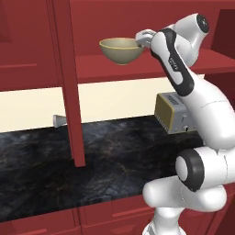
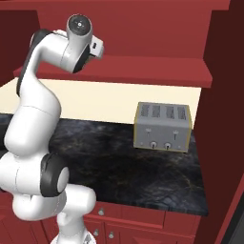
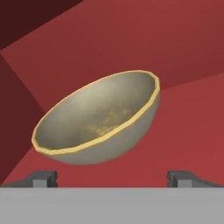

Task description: Move the bowls from the cabinet to the plates on the dining table.

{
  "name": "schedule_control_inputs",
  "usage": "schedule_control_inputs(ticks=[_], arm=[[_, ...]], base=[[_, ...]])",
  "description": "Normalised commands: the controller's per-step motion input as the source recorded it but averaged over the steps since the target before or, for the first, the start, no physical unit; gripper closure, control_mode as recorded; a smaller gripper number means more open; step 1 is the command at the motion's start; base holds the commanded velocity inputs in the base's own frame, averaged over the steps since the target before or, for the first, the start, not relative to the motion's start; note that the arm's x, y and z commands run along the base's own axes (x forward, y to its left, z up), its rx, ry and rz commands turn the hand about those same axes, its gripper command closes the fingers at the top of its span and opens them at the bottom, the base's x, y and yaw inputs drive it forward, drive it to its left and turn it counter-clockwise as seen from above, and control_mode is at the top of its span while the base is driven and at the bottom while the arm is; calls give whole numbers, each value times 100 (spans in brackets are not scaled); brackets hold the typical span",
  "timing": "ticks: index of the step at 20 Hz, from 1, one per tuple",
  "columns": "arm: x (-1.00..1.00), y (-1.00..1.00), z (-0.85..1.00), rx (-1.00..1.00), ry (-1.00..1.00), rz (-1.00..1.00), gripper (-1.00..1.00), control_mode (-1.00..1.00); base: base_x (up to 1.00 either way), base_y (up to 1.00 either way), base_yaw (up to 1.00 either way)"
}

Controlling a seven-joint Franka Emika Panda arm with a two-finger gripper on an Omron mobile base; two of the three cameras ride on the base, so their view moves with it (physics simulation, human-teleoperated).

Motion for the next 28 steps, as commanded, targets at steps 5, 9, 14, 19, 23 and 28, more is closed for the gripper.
schedule_control_inputs(ticks=[5,9,14,19,23,28], arm=[[25,8,-9,0,2,-1,-100,-100],[25,10,-9,0,4,-1,-100,-100],[24,9,-3,0,3,-2,-100,-100],[7,-1,0,0,1,-3,-100,-100],[1,-18,7,7,0,-2,-100,-100],[10,-3,0,2,0,-13,-100,-100]], base=[[0,0,0],[0,0,0],[0,0,0],[0,0,0],[0,0,0],[0,0,0]])
